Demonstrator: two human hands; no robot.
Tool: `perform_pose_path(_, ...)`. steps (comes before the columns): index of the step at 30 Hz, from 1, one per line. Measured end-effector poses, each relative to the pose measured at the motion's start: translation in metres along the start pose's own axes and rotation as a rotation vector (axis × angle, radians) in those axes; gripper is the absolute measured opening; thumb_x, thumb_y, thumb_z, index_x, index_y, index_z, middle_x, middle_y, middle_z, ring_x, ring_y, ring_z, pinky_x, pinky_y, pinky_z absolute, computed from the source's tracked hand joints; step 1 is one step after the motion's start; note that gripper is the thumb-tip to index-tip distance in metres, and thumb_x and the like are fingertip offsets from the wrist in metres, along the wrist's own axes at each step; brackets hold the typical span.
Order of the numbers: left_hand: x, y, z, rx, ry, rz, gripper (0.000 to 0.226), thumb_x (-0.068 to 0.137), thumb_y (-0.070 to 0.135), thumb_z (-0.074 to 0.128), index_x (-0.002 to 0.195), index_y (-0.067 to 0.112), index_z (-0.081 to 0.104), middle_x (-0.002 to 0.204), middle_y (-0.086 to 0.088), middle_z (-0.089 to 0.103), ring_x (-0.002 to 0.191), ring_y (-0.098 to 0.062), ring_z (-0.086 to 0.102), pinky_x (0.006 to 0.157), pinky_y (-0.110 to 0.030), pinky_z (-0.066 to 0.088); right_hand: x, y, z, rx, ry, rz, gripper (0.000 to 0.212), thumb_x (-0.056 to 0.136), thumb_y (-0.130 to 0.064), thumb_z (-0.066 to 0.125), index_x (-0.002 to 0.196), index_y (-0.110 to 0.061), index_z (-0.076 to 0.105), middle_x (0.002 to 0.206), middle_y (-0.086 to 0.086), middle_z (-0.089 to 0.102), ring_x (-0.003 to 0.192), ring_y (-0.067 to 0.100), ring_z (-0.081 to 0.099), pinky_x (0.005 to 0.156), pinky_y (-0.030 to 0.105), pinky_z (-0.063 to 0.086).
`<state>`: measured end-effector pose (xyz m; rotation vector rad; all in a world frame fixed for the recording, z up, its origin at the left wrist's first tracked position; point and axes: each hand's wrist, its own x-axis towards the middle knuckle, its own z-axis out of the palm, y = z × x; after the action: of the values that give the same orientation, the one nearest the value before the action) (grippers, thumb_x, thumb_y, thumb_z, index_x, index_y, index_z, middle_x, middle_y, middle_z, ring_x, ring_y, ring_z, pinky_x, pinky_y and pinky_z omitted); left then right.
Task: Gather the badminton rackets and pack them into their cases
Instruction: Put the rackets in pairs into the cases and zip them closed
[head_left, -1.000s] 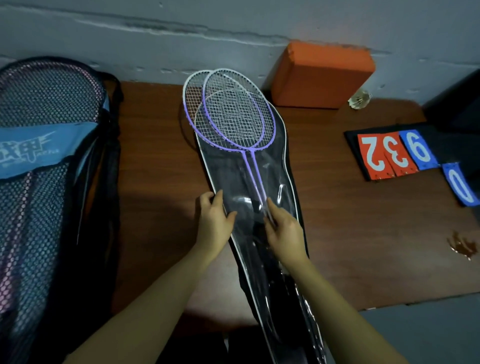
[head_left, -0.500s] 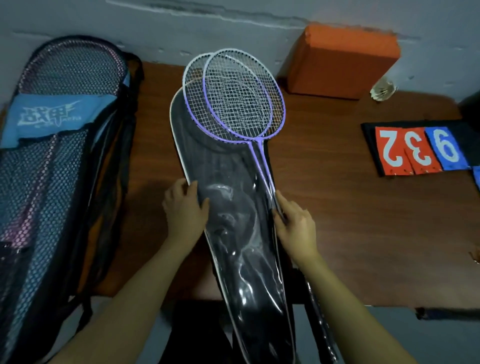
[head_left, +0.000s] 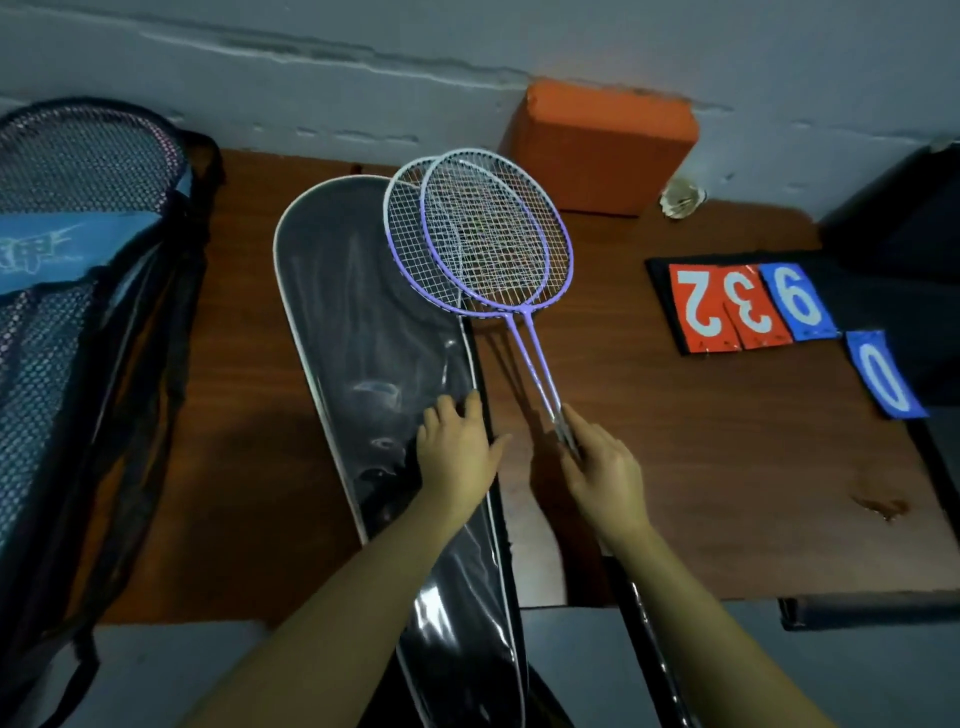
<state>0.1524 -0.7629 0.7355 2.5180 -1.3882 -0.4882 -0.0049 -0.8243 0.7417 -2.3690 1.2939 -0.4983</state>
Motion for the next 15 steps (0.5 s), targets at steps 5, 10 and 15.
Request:
perform_pose_path(5,0.009,0.011,0.008,0.04,-0.029,-0.098,0.053,0.089,0.027,0.056,0.135,0.014,0.034,0.119,-0.014,0.048,0.109,-0.03,0.047,0.087,-0.036,0.042,-0.008,0.005,-0.003,0.013,0.039,0.024,0.048,0.077,-0.011,0.061,0.125,-0.013,0.057,0.094,0.013,0.069,0.076,0.037,0.063,0.064,0.037,0.049)
perform_pose_path(10,0.004,0.015,0.018,-0.308,0.106,-0.161,0.041,0.081,-0.003,0.055,0.121,0.002,0.054,0.103,-0.023,0.057,0.091,-0.04,0.058,0.075,-0.044,0.048,-0.013,0.004,-0.002,-0.05,0.053,0.008,0.051,0.069,-0.01,0.058,0.12,-0.012,0.062,0.082,0.01,0.069,0.064,0.035,0.061,0.057,0.032,0.045)
perform_pose_path(15,0.0,0.002,0.006,-0.668,0.139,-0.202,0.028,0.078,0.0,0.062,0.106,0.004,0.061,0.075,-0.007,0.065,0.074,-0.025,0.061,0.071,-0.033,0.05,-0.02,0.01,-0.001,-0.001,0.05,0.017,0.05,0.071,-0.01,0.058,0.121,-0.012,0.061,0.085,0.011,0.07,0.066,0.035,0.062,0.06,0.034,0.047)
